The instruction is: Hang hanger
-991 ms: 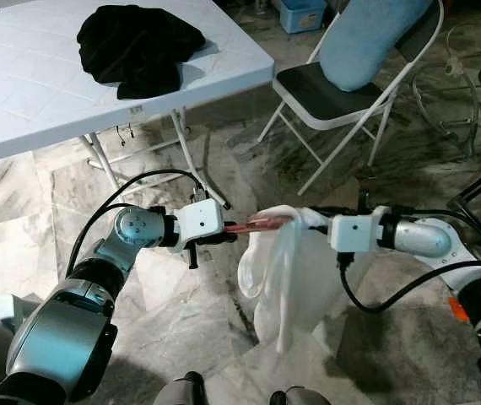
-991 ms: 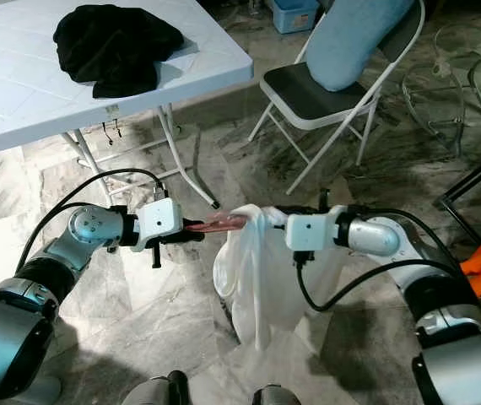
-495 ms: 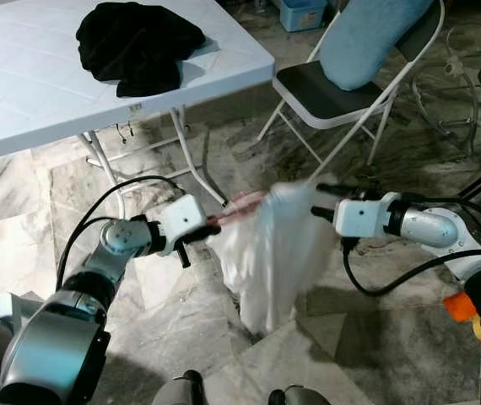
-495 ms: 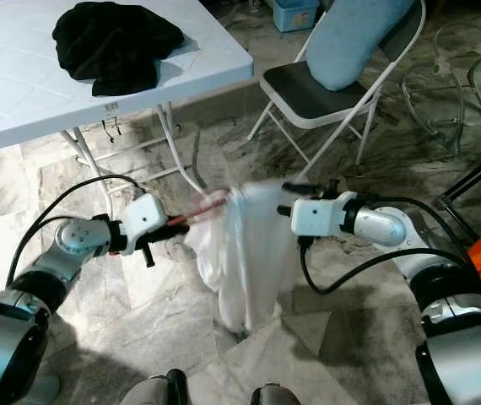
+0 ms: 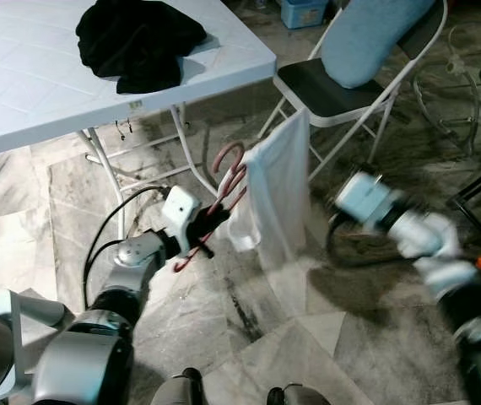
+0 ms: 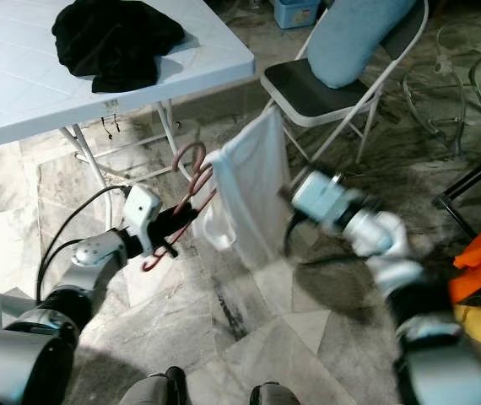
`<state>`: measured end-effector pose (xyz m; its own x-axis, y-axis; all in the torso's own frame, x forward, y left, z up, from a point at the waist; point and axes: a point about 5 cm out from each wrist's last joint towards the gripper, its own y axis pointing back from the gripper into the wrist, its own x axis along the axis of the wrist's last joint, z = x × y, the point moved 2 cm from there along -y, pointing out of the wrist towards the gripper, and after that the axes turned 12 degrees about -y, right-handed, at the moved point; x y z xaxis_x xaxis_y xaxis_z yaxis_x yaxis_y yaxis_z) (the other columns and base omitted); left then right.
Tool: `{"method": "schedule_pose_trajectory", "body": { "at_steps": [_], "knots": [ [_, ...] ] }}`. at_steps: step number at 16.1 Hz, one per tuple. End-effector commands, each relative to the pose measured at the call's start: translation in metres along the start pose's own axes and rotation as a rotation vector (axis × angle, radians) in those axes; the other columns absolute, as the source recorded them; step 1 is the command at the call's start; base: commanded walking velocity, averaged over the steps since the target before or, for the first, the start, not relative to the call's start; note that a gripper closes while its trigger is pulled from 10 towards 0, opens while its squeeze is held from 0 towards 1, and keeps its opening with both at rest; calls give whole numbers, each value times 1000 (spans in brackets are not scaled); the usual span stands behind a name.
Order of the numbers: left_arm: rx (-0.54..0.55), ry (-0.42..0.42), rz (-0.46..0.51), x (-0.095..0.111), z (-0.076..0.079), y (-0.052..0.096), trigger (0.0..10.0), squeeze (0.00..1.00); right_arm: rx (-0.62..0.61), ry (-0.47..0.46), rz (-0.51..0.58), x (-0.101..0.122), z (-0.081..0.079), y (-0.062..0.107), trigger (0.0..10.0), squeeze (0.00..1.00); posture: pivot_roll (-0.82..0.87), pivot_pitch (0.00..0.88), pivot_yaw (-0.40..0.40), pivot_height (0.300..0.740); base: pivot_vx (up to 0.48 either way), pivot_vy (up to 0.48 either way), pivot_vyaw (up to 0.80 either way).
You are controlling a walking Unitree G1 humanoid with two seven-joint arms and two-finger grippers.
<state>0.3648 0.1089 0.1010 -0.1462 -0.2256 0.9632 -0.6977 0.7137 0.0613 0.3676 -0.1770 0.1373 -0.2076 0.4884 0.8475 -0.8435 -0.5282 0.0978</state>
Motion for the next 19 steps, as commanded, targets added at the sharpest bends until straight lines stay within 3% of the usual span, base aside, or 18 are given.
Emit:
{"method": "schedule_pose_trajectory", "body": {
  "at_steps": [1,4,7,8,9,13,15,19],
  "knots": [
    [-2,7,41,6,0,-2,0,0,-34,-64,31,3,-4,-1,10000,1000,-110,160,14,740,0,0,0],
    [-45,22,55,11,7,-8,0,0,-30,-189,79,10,-26,-6,10000,1000,-117,157,29,740,0,0,0],
    [-101,30,76,14,16,-14,0,0,-145,-285,116,17,-24,-11,10000,1000,-122,155,38,740,0,0,0],
    [-121,30,89,16,20,-15,0,0,-168,-325,120,19,-25,-13,10000,216,-123,156,39,740,0,0,0],
    [-142,27,100,18,24,-17,0,0,-181,-357,123,22,-27,-16,10000,0,-123,156,40,740,0,0,0],
    [-167,21,110,21,28,-19,0,0,-142,-405,106,24,-36,-22,10000,0,-113,156,40,740,0,0,0],
    [-176,9,117,22,28,-17,0,0,-161,-376,76,20,-33,-21,0,0,-108,155,39,740,0,0,0],
    [-188,-11,116,24,27,-17,0,0,-213,-379,81,21,-22,-20,0,0,-107,156,43,740,0,0,0]
  ]
}}
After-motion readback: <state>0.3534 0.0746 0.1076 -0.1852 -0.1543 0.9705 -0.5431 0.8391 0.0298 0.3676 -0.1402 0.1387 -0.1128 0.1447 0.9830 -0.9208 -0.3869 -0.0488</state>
